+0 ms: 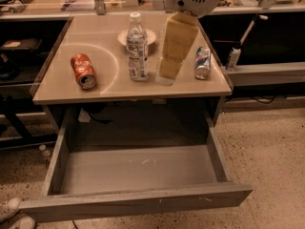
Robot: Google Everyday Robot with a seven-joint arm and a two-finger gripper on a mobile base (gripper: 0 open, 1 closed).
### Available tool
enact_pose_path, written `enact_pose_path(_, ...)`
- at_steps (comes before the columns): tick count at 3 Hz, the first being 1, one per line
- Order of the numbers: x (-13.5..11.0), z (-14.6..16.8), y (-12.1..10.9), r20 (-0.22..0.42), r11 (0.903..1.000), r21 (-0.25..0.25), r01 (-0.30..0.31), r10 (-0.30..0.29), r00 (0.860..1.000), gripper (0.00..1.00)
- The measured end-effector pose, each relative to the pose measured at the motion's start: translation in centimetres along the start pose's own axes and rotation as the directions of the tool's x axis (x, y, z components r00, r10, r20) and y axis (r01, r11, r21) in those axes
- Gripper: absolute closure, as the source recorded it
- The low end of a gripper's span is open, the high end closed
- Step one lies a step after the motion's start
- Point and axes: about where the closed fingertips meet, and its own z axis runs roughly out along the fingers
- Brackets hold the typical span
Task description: Place coke can into top drawer
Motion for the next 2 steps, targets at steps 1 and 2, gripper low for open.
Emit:
enact_pose_path(1, -0.9, 3.6, -3.0, -0.037, 0.9969, -0.034, -0.071, 0.07, 0.997, 0.0)
enact_pose_path(2, -1.9, 7.1, -4.4, -0.067, 0.9917, -0.083, -0.098, 0.092, 0.993, 0.0)
